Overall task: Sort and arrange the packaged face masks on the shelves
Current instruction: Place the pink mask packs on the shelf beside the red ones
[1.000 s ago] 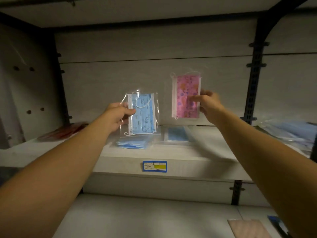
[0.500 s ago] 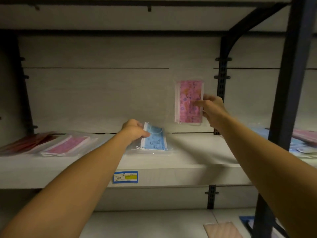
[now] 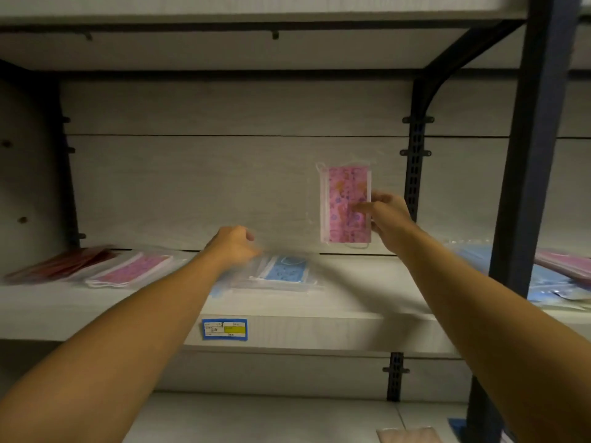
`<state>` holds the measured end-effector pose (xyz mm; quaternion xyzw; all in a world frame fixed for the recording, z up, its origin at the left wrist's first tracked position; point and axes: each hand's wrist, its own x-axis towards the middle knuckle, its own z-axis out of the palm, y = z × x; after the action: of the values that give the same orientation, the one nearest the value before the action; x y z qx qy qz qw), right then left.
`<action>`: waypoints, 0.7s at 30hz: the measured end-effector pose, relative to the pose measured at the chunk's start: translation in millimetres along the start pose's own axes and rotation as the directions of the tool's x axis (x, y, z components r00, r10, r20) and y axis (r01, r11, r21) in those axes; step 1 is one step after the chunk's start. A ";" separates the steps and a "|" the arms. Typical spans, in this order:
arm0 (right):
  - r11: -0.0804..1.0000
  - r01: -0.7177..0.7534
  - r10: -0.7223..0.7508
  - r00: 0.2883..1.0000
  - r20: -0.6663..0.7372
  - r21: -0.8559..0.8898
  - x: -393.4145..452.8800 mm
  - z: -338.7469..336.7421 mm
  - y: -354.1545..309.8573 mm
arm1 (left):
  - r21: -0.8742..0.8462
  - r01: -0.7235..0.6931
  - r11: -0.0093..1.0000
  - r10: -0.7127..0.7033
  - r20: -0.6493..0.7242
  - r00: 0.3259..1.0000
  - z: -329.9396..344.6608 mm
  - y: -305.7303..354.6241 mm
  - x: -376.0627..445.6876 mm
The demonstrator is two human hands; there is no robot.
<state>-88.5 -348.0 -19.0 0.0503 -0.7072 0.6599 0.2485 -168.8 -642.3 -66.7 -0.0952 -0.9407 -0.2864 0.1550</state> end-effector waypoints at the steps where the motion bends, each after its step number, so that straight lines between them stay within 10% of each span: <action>1: 1.000 -0.005 0.005 1.000 0.013 -0.004 0.7 5.1 0.4 | 0.007 -0.019 1.000 0.019 -0.009 1.000 -6.5 -4.6 -2.1; 21: 0.984 -0.175 0.167 0.974 0.154 0.038 6.5 202.6 27.8 | 0.448 0.094 0.889 -0.030 -0.149 0.988 -135.8 -156.7 -63.2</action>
<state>-163.0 -537.1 -42.7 0.0451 -0.7085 0.6911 0.1356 -119.6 -853.4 -61.4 -0.0064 -0.9711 -0.0699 0.2283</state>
